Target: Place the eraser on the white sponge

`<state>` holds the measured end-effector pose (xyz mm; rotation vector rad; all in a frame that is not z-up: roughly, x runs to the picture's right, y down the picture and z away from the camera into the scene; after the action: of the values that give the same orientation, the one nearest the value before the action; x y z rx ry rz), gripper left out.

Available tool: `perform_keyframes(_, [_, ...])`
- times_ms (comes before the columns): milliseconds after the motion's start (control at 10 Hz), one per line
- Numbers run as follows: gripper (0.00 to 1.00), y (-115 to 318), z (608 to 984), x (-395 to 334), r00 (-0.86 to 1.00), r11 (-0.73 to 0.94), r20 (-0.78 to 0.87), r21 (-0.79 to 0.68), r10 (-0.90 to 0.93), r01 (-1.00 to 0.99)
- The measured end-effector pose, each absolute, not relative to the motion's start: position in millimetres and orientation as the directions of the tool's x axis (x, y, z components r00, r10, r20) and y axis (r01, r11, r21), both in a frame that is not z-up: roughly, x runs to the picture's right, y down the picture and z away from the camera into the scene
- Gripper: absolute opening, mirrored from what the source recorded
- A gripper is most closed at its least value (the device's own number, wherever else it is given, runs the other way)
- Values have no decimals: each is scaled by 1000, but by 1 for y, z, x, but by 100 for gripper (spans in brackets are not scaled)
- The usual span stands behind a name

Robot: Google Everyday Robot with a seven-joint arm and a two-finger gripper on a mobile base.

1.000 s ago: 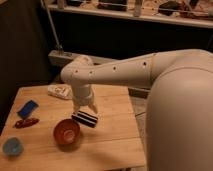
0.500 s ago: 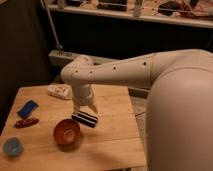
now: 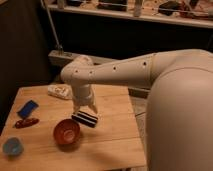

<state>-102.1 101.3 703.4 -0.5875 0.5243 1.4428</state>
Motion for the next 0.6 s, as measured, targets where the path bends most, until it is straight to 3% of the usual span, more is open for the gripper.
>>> perform_keyframes(200, [65,92,702,-102,145,124,-626,-78,766,-989])
perform_keyframes(600, [65,51,692,-113,477,453,-502,-179,721,-873])
